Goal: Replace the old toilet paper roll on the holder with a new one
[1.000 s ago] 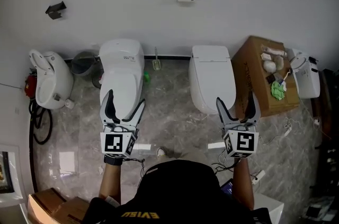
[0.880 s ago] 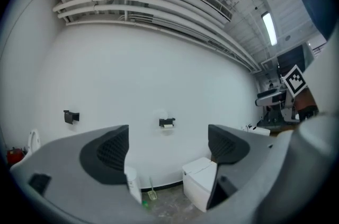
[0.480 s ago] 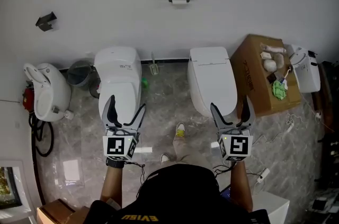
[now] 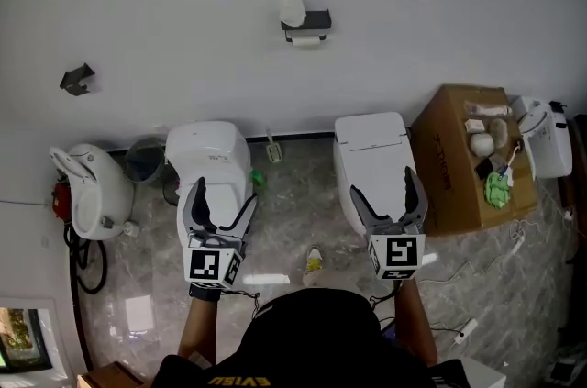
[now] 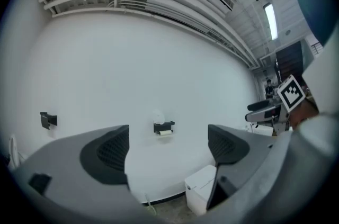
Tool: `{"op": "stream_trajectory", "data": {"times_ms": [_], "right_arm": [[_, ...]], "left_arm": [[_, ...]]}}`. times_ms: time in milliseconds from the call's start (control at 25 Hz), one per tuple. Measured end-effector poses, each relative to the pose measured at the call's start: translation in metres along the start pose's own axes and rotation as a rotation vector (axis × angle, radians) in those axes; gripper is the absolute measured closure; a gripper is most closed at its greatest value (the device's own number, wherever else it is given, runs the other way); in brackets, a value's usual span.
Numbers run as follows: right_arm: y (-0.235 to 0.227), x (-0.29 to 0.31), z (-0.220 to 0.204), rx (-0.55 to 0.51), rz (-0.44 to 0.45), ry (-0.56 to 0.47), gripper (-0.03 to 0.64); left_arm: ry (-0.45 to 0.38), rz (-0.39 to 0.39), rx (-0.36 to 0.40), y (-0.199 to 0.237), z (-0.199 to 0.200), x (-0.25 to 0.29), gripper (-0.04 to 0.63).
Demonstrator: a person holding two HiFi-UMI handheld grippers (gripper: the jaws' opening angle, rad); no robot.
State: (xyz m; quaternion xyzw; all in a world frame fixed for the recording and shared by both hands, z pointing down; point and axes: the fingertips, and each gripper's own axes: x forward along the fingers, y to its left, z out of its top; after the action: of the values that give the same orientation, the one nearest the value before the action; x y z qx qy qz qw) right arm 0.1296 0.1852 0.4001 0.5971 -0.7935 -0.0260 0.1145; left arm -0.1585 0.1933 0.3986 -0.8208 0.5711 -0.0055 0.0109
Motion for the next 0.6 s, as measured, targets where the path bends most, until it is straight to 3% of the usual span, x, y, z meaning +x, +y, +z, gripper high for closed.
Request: {"op": "stream_trajectory", "data": {"times_ms": [160, 600], "right_arm": [[-0.021, 0.051, -0.004, 0.026, 0.022, 0.004, 0.144], [-0.028, 0.139, -0.034, 0.04, 0.141, 0.107, 0.144]], "left_arm": [[-0.025, 0.024, -0.026, 0.006, 0.013, 0.046, 0.138], [0.058, 0.076, -0.001, 0.012, -0.007, 0.111, 0.138]]}}
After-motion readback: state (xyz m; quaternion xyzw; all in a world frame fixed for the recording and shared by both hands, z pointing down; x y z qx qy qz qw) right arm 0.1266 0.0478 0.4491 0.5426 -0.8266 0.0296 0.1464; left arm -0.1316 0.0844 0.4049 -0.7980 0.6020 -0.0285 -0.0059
